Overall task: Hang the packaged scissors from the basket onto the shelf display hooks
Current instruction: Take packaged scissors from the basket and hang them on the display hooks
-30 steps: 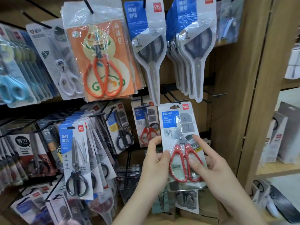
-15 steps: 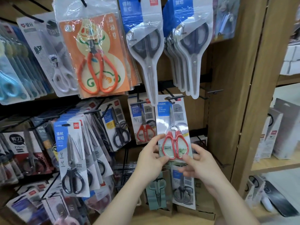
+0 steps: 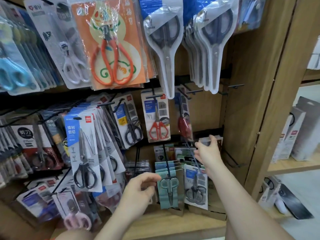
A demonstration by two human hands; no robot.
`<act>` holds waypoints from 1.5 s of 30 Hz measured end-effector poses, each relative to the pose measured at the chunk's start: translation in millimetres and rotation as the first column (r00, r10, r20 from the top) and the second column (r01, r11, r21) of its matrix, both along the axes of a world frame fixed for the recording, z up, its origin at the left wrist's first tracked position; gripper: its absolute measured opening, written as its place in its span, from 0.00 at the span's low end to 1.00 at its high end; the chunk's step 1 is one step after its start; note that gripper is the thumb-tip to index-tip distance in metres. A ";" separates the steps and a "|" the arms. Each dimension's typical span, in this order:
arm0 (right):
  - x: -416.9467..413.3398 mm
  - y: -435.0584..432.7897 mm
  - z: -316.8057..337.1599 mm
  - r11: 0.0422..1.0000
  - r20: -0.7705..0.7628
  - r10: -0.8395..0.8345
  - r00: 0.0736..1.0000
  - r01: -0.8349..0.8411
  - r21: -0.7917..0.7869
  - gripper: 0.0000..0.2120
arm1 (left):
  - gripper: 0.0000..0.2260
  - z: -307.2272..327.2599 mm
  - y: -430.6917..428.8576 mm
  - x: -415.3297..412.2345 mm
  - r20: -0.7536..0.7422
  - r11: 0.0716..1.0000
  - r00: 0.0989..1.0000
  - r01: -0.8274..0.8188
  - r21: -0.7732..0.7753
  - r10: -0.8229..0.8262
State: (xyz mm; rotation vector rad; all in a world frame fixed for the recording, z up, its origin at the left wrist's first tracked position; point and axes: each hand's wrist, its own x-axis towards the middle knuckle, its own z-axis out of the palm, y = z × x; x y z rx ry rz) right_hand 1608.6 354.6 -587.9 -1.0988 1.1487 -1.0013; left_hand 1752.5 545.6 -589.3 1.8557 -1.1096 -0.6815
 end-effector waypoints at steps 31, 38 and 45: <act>348.6 354.5 -192.2 0.169 -0.042 0.983 0.176 -0.814 0.556 0.05 | 0.10 -212.6 376.2 221.8 -0.396 0.259 0.069 -0.854 0.451 0.916; 416.1 375.3 -322.7 0.134 -0.178 0.984 0.014 -0.714 0.687 0.13 | 0.18 -325.1 352.1 291.3 0.014 0.416 0.597 -0.574 0.705 0.802; 442.2 394.9 -408.3 0.090 -0.445 0.826 -0.346 -0.699 0.710 0.37 | 0.18 -380.1 362.3 329.2 0.274 0.318 0.829 -0.461 0.828 0.488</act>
